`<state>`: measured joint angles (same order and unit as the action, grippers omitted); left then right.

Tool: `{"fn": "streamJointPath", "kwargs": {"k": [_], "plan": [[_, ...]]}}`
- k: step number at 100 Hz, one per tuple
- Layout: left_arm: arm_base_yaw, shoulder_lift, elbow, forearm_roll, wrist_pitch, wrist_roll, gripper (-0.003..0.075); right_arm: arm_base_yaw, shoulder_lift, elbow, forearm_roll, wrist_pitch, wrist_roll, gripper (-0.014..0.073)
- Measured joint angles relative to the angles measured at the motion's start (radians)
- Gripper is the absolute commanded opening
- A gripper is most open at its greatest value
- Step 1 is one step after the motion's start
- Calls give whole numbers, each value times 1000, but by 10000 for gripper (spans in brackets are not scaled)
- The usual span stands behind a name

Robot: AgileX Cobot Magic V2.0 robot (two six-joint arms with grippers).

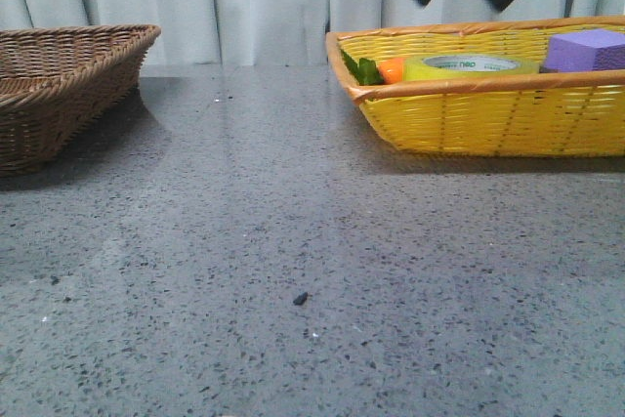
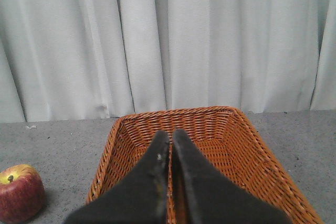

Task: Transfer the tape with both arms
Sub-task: 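Reach the right gripper into the yellow basket and grasp the yellow tape roll, then lift the tape roll out and set it on the table between baskets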

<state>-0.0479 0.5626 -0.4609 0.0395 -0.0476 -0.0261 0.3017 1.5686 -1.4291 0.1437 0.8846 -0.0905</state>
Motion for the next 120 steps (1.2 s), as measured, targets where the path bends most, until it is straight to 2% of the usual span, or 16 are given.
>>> {"fn": "streamJointPath", "kwargs": {"k": [28, 50, 57, 74, 86, 99, 120], "plan": [[0, 0, 0, 0, -2, 0, -20, 10, 181, -66, -2, -12, -2, 435], [0, 0, 0, 0, -2, 0, -20, 10, 240, -77, -35, -28, -6, 430], [0, 0, 0, 0, -2, 0, -20, 10, 243, -79, -36, -31, -6, 382], [0, 0, 0, 0, -2, 0, -20, 10, 246, -79, -46, -34, -6, 155], [0, 0, 0, 0, -2, 0, -20, 10, 246, -79, -50, -34, -6, 57], [0, 0, 0, 0, -2, 0, -20, 10, 246, -79, -50, -36, -6, 25], [0, 0, 0, 0, -4, 0, -20, 10, 256, -131, -48, 18, -6, 24]]}}
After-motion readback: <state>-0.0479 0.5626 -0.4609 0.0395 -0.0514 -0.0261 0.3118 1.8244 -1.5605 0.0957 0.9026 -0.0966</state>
